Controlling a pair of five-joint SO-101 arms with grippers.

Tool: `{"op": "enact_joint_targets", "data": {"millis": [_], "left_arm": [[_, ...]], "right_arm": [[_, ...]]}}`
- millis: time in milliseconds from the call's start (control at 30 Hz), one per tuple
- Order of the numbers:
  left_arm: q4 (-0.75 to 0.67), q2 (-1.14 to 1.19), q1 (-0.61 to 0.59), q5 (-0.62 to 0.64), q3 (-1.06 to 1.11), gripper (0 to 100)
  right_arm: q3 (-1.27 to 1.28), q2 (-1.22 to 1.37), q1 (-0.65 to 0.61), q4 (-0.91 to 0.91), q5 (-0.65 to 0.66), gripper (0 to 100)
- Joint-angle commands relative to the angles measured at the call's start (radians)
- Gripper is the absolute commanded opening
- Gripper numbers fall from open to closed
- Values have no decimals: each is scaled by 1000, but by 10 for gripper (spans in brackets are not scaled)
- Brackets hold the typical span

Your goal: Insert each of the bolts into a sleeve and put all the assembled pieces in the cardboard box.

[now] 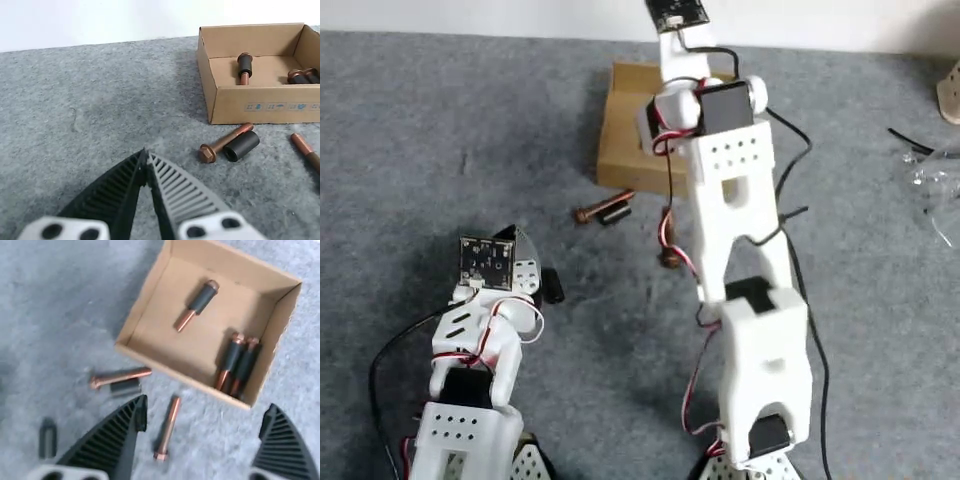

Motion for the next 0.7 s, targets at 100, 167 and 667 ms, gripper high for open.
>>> {"op": "enact_joint_targets", "data": {"millis": [100,167,667], "left_arm": [[-3,-2,-10,-5,-53,7],[-3,-2,-10,-5,-53,7],[-3,-4,-13,-9,-53,7]], "right_arm": [[302,-305,-62,19,-9,316],[440,-355,-88,16,-8,316],[1190,-421,-151,-579,292,316]]}}
